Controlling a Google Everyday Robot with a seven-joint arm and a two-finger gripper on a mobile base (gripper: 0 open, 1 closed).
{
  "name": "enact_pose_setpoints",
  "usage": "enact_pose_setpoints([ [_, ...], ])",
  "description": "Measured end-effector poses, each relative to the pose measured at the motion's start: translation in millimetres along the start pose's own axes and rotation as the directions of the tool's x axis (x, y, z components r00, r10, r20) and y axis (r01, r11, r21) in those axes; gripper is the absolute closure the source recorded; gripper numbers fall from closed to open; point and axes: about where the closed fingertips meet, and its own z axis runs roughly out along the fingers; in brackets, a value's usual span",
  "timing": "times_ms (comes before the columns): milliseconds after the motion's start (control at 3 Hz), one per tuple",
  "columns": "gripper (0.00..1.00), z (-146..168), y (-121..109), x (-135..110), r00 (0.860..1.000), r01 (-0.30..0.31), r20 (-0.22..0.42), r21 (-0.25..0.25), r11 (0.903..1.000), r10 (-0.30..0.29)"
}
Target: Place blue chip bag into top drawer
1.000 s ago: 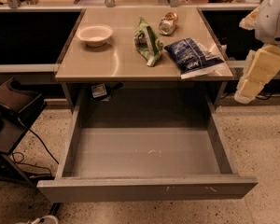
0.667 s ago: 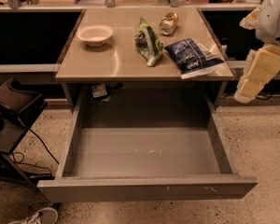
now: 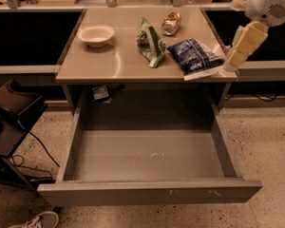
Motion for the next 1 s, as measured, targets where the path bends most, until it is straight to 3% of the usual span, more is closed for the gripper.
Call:
enact_pose_setpoints([
  [333,0.00,27,-44,0,0.998,-0.031,0.055,0.002,0.9995,0.031],
  [667,0.00,62,-66,1,0.996,-0.058,0.062,-0.034,0.9978,0.060],
  [1000,0.00,99,-73,0,0.996,-0.069,0.043,-0.093,0.9933,0.073],
])
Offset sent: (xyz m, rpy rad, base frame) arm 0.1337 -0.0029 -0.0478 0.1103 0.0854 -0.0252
